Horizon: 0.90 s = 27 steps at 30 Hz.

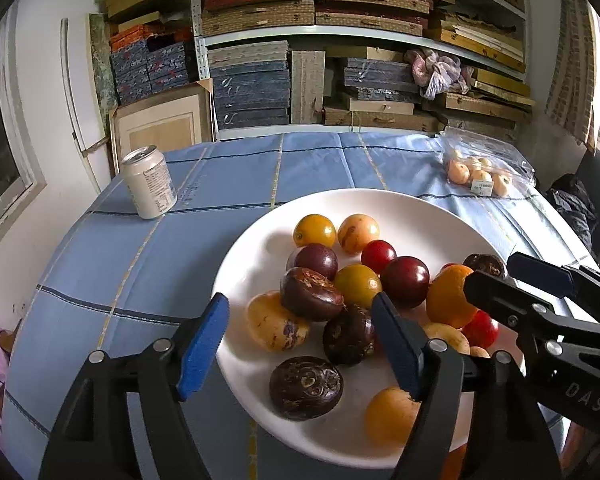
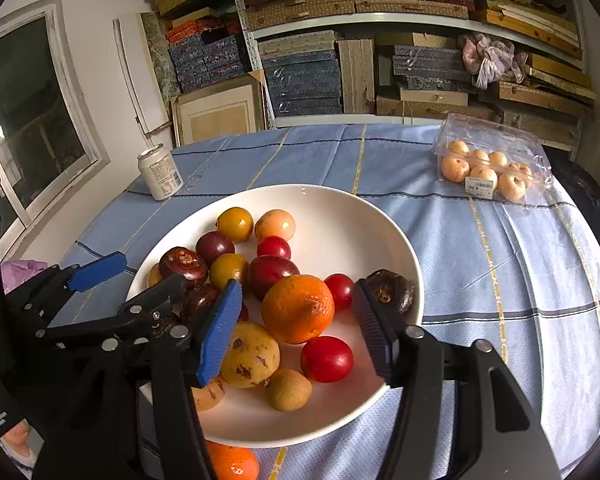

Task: Organize fruits
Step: 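Open the left tool over the plate while the right tool sets the orange down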

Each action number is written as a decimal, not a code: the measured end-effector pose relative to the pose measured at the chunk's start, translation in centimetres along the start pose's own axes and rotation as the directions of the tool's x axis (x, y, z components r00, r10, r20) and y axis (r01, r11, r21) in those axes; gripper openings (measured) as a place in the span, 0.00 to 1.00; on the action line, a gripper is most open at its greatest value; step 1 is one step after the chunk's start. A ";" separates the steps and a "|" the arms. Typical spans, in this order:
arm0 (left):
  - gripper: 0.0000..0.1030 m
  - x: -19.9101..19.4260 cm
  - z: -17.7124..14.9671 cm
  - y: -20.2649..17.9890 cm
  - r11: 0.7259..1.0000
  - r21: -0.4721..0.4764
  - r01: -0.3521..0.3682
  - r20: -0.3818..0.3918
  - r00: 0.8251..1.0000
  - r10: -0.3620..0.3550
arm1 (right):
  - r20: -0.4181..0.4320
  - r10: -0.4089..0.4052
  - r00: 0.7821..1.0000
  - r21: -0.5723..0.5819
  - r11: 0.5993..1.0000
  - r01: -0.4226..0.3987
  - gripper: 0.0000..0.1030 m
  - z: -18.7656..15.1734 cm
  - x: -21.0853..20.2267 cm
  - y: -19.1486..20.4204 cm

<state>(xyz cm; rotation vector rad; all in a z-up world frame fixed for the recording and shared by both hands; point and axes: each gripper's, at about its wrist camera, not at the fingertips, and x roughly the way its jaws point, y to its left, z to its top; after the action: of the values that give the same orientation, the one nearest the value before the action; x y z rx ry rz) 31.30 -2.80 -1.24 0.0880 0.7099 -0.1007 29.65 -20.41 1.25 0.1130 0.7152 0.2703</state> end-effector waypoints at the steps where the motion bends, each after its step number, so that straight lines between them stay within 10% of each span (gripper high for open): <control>1: 0.72 -0.1 0.0 0.1 1.000 -0.004 0.003 -0.002 1.000 -0.003 | 0.005 -0.004 1.000 -0.005 1.000 0.004 0.58 0.0 -0.1 0.1; 27: 0.78 -1.4 0.1 0.8 1.000 -0.017 -0.003 0.015 1.000 0.003 | 0.035 -0.008 0.999 -0.023 1.000 0.009 0.65 0.2 -1.3 0.6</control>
<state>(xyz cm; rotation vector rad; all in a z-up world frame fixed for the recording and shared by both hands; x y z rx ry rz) 30.40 -1.97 -0.24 0.0720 0.6951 -0.0920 28.70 -20.20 2.38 0.0924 0.6772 0.2679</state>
